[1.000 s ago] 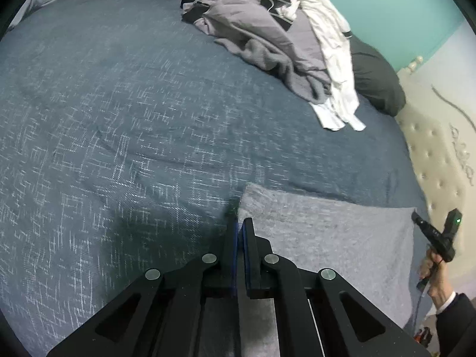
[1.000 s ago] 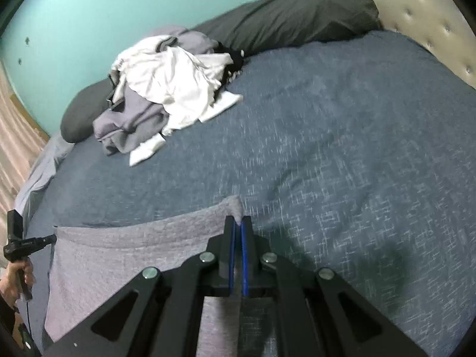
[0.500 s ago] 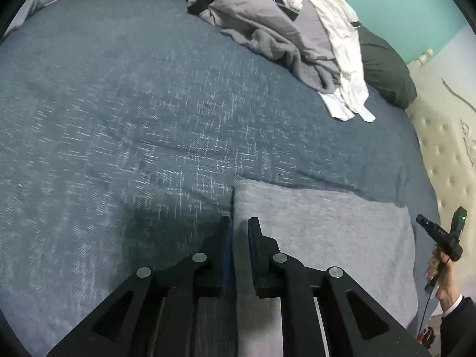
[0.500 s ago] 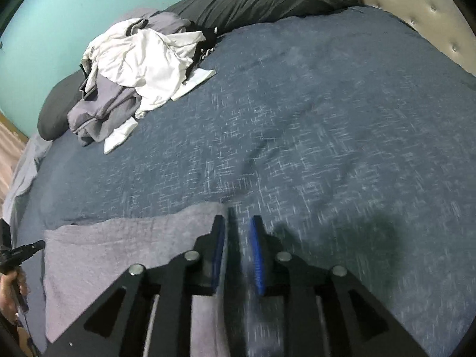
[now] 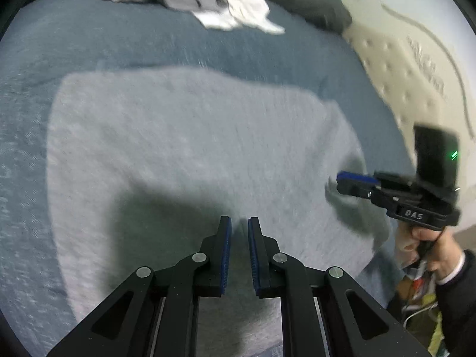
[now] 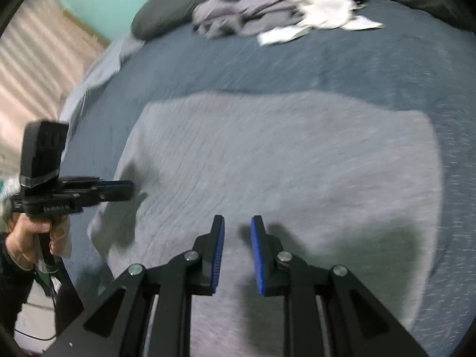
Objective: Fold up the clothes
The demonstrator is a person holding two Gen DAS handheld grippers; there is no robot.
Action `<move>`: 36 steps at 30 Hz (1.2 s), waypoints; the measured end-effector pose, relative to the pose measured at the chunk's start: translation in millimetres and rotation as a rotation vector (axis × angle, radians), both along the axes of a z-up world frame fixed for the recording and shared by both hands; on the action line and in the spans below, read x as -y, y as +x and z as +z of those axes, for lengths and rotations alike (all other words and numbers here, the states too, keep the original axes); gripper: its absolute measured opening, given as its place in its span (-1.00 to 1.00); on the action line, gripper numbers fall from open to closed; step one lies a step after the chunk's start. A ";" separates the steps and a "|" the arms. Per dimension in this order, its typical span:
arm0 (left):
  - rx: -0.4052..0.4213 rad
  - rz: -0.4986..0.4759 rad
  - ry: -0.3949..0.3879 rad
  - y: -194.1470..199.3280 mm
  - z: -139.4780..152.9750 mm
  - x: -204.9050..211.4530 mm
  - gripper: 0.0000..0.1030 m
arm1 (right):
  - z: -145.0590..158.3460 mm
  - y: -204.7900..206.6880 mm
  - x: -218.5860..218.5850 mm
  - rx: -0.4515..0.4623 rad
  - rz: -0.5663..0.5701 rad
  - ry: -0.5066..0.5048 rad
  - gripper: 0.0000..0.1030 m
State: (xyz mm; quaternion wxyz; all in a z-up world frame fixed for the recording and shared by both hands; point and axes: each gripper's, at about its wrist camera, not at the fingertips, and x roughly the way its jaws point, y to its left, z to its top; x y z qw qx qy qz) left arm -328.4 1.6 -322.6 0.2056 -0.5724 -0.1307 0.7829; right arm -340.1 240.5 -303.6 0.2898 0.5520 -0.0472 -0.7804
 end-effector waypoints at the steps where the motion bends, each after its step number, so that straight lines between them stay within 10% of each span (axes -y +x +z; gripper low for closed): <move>1: 0.008 0.003 -0.006 1.0 -4.3 -0.6 -0.76 | -4.6 0.8 6.8 0.010 0.005 0.012 -0.65; 15: 0.015 0.125 -0.016 1.1 -17.7 43.2 -0.96 | -25.1 -18.7 -59.6 0.030 -0.214 0.171 -0.85; 26: 0.028 0.072 -0.047 -25.7 -31.6 3.1 -0.94 | -31.0 -18.3 16.6 0.038 -0.044 0.104 -0.85; 36: 0.018 0.172 0.034 -16.0 -32.6 64.6 -0.96 | -32.6 -32.2 -79.4 0.039 -0.258 0.131 -0.86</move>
